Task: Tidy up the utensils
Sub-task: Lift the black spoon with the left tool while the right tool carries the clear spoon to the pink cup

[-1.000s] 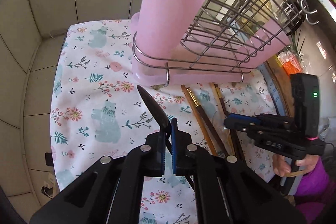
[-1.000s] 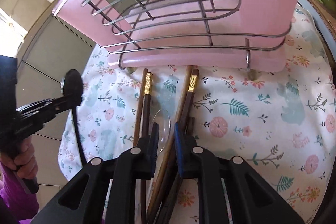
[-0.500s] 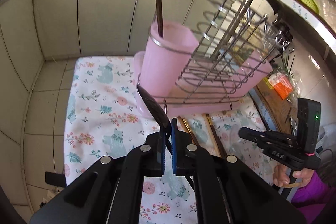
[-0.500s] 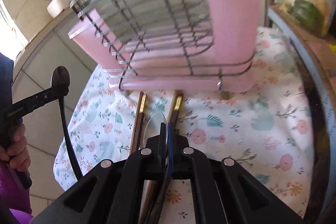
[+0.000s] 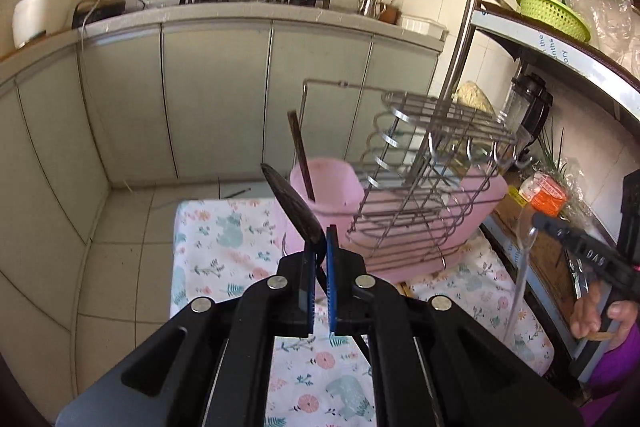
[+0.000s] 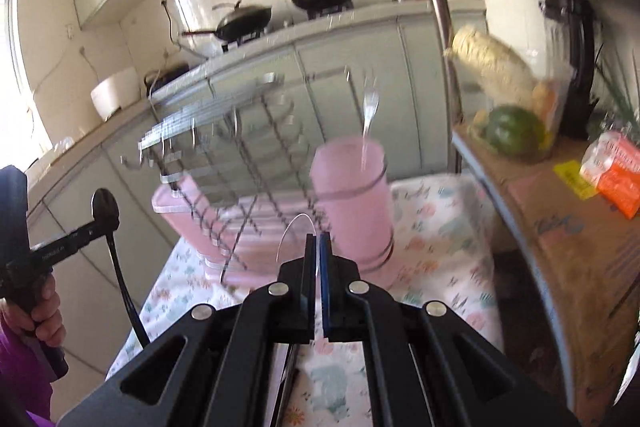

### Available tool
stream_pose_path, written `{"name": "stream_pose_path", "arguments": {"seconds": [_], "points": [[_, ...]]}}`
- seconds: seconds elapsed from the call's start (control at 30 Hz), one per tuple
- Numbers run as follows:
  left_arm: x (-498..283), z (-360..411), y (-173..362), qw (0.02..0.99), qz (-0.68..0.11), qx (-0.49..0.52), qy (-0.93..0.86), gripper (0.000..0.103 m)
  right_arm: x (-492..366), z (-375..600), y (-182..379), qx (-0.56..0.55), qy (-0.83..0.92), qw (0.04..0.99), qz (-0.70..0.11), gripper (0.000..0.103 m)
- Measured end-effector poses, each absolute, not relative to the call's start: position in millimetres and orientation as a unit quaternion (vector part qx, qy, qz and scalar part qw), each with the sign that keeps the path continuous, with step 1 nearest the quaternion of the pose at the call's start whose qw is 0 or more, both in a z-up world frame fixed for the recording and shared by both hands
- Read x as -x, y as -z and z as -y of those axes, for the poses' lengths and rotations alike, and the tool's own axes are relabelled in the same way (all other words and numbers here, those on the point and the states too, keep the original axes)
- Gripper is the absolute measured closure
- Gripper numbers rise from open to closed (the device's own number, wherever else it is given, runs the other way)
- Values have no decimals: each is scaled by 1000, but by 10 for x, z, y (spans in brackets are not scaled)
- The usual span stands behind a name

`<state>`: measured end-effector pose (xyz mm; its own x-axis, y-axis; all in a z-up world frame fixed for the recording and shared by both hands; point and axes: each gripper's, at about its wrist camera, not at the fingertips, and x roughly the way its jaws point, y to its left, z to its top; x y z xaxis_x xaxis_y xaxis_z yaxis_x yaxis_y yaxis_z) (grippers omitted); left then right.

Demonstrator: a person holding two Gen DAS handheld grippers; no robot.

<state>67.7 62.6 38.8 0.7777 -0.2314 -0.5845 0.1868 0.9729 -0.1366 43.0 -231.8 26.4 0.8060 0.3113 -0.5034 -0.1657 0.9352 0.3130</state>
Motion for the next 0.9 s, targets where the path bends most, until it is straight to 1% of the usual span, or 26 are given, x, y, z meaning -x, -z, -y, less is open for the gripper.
{"name": "stream_pose_path", "arguments": {"seconds": [0.33,0.53,0.7,0.9], "points": [[-825,-602,-919,965,-249,17,84,99,-671,2606,-1066,-116,-90,979,-143,101],[-939,-561,-1294,977,-202,2,72,99,-842,2637,-1379,-90,-55,991,-79,102],[-1044,-537,-1464,984,-168,-6,58,99,-1024,2585,-1388,-58,-20,997,-51,101],[-1230,-488,-1423,989,-147,-26,21,99,-1175,2517,-1079,-52,-14,996,-74,101]]}}
